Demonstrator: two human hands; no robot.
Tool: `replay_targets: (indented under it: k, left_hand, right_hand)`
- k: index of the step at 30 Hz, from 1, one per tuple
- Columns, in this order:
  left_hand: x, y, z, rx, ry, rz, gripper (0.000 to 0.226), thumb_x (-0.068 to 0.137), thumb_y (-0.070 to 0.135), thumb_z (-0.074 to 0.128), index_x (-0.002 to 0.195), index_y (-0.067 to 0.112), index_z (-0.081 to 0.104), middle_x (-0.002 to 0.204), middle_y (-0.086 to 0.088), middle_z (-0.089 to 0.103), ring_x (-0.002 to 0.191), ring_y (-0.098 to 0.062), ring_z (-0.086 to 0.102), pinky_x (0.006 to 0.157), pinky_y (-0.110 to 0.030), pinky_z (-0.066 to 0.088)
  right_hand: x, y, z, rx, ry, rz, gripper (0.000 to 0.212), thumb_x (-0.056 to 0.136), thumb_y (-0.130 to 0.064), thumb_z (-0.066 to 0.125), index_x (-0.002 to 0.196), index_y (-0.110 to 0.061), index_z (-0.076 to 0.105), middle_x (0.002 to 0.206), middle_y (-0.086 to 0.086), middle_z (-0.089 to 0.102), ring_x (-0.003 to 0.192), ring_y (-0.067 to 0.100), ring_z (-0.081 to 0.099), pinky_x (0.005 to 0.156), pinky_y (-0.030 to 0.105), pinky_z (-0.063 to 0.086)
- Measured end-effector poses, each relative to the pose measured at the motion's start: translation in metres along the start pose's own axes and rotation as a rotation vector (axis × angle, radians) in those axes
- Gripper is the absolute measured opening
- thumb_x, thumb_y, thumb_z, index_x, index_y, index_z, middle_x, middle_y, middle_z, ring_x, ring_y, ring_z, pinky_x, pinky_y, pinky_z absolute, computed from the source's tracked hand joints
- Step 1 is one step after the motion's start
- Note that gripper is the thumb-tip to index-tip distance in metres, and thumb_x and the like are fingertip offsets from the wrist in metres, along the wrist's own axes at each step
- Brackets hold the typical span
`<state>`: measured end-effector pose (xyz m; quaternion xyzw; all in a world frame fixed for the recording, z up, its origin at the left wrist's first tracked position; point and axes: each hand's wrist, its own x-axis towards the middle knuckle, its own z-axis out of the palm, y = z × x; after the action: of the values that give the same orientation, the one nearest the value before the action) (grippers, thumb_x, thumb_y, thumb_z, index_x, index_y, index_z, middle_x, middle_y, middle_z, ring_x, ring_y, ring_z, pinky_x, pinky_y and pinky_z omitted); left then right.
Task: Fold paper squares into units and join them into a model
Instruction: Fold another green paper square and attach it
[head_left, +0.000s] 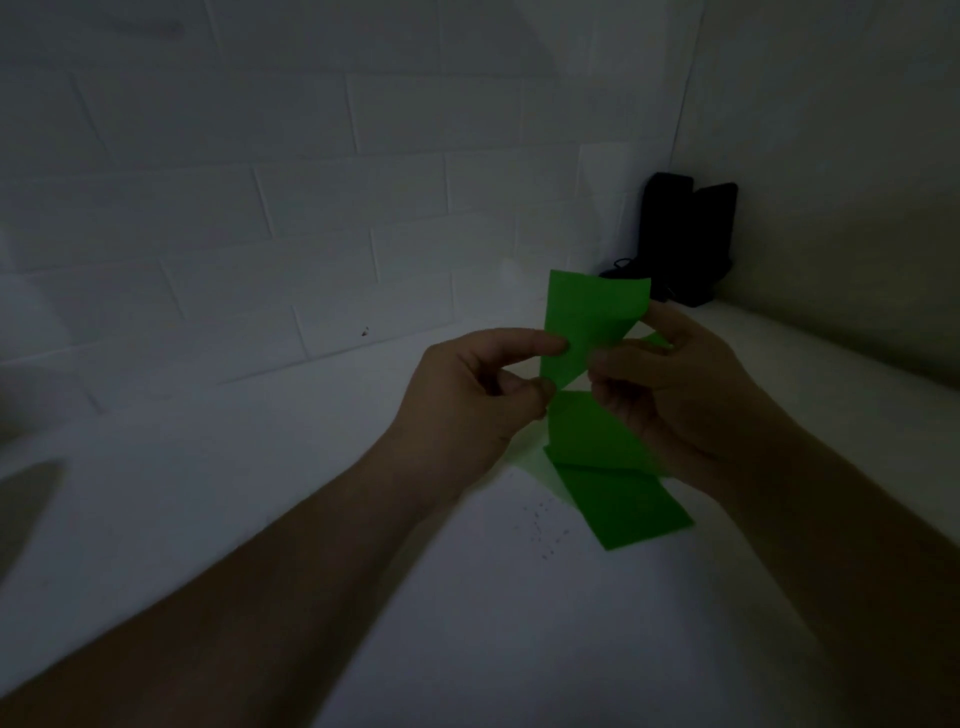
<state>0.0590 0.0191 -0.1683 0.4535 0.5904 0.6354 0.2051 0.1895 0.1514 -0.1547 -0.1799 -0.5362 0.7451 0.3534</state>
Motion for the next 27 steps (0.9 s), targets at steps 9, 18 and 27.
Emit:
replay_targets:
  k: [9,18,27]
  left_hand:
    - [0.0003,0.0007,0.0004,0.017,0.035,0.007,0.048,0.09,-0.002,0.073,0.111,0.04,0.072,0.081,-0.036,0.063,0.062,-0.023,0.048,0.064,-0.031,0.046]
    - [-0.0006,0.0022,-0.0007,0.019,0.048,0.013,0.048,0.089,-0.003,0.072,0.112,0.04,0.072,0.077,-0.035,0.063,0.058,-0.02,0.046,0.061,-0.029,0.045]
    - [-0.0013,0.0037,-0.0026,-0.004,0.067,-0.026,0.047,0.089,-0.007,0.071,0.116,0.031,0.072,0.084,-0.039,0.064,0.043,-0.004,0.043,0.051,-0.017,0.044]
  right_hand:
    - [0.0018,-0.0006,-0.0026,0.05,0.032,-0.012,0.046,0.084,0.007,0.067,0.127,-0.009,0.064,0.1,0.018,0.072,0.081,0.021,0.071,0.069,0.028,0.058]
    - [0.004,-0.0034,-0.0047,0.099,0.185,-0.001,0.063,0.08,0.002,0.073,0.137,-0.016,0.056,0.094,0.017,0.071,0.069,0.019,0.07,0.06,0.029,0.056]
    - [0.0048,-0.0089,-0.0081,0.146,0.277,-0.041,0.044,0.083,0.006,0.071,0.119,-0.017,0.061,0.098,0.016,0.066,0.065,0.017,0.07,0.059,0.027,0.056]
